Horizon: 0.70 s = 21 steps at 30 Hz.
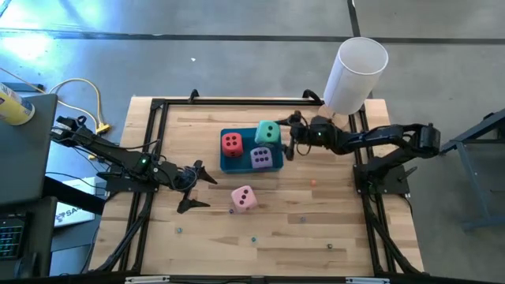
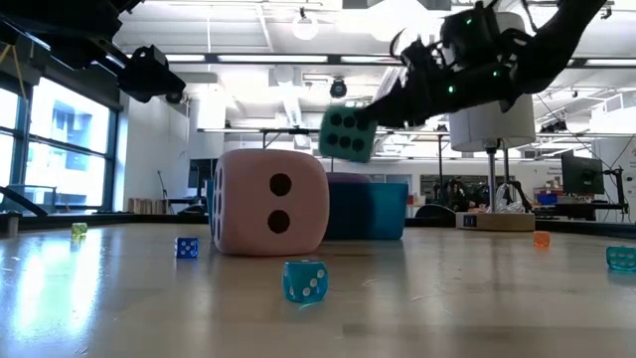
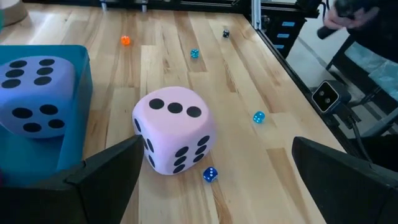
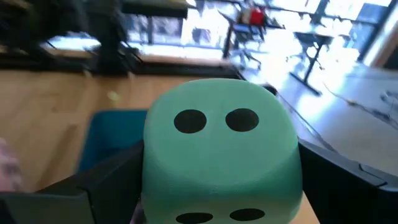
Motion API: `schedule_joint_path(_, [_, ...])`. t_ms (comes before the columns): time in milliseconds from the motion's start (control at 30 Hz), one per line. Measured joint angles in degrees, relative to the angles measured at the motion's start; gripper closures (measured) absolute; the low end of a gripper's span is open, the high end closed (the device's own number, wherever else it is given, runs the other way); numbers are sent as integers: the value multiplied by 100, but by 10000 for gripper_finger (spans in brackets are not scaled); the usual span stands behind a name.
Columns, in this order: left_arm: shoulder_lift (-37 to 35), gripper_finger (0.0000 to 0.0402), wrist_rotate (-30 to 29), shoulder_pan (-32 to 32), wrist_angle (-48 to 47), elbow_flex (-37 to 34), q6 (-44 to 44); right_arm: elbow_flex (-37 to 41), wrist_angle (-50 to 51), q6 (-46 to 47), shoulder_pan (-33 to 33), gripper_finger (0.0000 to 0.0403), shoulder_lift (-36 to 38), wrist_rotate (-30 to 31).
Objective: Pick & Place Dice
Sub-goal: Put the blue green die into the blue bin
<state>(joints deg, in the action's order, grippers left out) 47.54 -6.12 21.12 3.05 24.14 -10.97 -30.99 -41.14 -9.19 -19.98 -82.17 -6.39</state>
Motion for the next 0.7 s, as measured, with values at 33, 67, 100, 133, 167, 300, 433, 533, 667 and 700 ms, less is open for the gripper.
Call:
schedule_joint_path(33, [1,2,-1,1,0,0,31,-14,122,-4,-64,38,0,0])
schedule_joint_path(67, [0,2,-2,2,0,0,56,-23,196,-8,-117,38,0,-9])
schedule_joint_path(100, [0,2,-3,1,0,0,71,-23,267,-15,-162,38,0,-15])
schedule_joint_path(133, [1,2,-3,0,0,0,89,-23,356,-34,-201,38,0,-20])
schedule_joint_path(167, [1,2,-6,2,0,0,118,-25,447,-51,-228,38,0,-21])
schedule_joint_path(300, [1,2,-12,2,0,0,169,-23,802,-54,-259,38,-32,84])
schedule_joint_path(433, [1,2,-14,1,32,0,169,-37,913,-11,-257,38,-153,166])
schedule_joint_path(533, [1,2,-14,1,81,0,167,-34,879,0,-255,38,-240,12])
schedule_joint_path(667, [1,2,-14,0,92,0,165,-23,874,40,-254,38,-262,-298])
schedule_joint_path(700, [1,2,-14,0,92,0,165,-23,864,42,-252,38,-262,-341])
